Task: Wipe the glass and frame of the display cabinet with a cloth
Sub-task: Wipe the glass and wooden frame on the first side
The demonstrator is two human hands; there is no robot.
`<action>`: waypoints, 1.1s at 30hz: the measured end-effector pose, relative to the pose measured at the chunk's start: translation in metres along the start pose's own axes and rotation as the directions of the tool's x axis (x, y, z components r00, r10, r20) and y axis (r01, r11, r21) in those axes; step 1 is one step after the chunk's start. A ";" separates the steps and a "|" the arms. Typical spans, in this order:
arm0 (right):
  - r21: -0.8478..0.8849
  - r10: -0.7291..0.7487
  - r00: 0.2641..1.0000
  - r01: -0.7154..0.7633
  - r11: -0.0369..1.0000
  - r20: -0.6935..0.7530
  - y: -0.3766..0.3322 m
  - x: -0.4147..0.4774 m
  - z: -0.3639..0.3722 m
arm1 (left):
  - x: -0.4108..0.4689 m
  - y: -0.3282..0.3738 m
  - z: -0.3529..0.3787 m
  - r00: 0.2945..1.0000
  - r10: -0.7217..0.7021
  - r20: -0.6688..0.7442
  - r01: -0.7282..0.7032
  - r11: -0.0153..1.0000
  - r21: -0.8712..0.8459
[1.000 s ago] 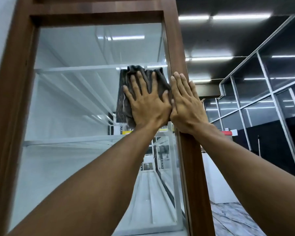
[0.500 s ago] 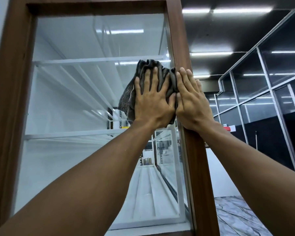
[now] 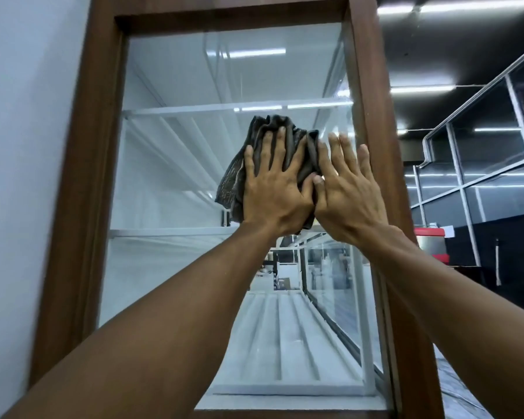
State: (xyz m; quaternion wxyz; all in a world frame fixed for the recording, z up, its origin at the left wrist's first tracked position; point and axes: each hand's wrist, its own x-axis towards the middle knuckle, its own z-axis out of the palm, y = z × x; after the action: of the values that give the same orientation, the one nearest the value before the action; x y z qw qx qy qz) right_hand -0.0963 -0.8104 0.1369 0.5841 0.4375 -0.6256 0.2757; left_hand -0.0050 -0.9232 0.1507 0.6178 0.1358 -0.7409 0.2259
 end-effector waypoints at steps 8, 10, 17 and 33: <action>0.007 -0.009 0.998 0.008 1.000 0.060 -0.041 0.009 0.024 | -0.023 -0.072 -0.020 0.999 -0.041 -0.007 0.041 0.999 0.025; -0.022 0.012 0.999 -0.011 1.000 0.050 -0.053 0.011 0.029 | -0.027 -0.084 -0.024 0.998 -0.064 -0.014 0.064 0.998 0.024; -0.028 -0.047 0.999 0.047 0.999 0.010 -0.110 0.012 0.049 | -0.045 -0.137 -0.036 0.992 -0.124 -0.024 0.126 0.991 0.055; -0.071 -0.072 0.997 0.072 0.995 0.004 -0.108 0.002 0.057 | -0.085 -0.177 -0.047 0.992 -0.117 -0.047 0.121 0.989 0.081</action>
State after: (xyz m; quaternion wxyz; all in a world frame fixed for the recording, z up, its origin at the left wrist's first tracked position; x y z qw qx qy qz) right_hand -0.0304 -0.9096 0.1118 0.6086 0.4389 -0.6192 0.2315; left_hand 0.1365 -1.0585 0.1038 0.6393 0.2008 -0.7081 0.2225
